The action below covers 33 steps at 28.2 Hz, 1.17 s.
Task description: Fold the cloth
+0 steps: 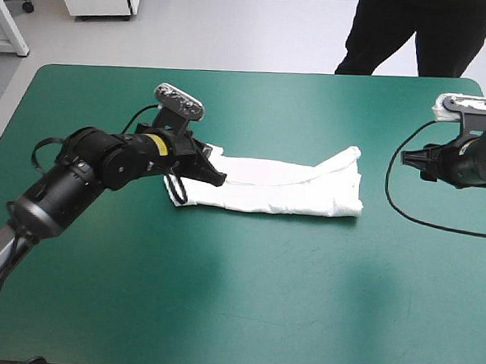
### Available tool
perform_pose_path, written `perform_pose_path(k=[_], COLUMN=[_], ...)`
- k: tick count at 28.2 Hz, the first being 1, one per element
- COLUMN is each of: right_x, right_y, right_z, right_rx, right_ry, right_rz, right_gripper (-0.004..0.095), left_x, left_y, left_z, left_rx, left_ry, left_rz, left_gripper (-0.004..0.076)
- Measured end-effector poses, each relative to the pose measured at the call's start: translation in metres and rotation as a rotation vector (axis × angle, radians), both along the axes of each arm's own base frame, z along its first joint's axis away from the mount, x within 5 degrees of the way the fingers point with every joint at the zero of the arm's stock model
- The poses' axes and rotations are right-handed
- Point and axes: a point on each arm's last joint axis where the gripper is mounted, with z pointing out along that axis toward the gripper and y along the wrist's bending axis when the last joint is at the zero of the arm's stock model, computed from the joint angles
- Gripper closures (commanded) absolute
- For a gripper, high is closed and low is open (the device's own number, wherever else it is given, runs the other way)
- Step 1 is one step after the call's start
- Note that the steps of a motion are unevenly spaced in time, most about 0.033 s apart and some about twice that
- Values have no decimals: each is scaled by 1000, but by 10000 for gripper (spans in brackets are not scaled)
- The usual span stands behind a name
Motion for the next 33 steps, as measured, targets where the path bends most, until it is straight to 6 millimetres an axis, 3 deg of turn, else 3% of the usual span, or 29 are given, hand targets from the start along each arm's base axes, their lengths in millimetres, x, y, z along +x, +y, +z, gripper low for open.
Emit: perform_pose_path(k=[5,10,15,27,30,33], right_x=[17,35,51,77,86,99], right_y=[-11,-16,-15,-10,-9,0], right_z=[-15,-32,-52,-93,-106,-135], right_rx=[160,259,301,405,446,469], right_ry=[35,62,112,215,238,314], right_rz=[90,164,225,317,328,351], right_gripper=[371,371,371,366,366,365], left_x=[40,75,98,114,115,115], left_y=[-29,-57,-73,-101,-102,-102], left_z=[-30,-79,-120,-173,-173,-173], left_rx=[40,74,109,163,161,156], left_ry=[89,228,315,409,411,421], left_rz=[-37,-77,-83,-114,-111,-101], left_gripper=[731,733,733,733,733,733])
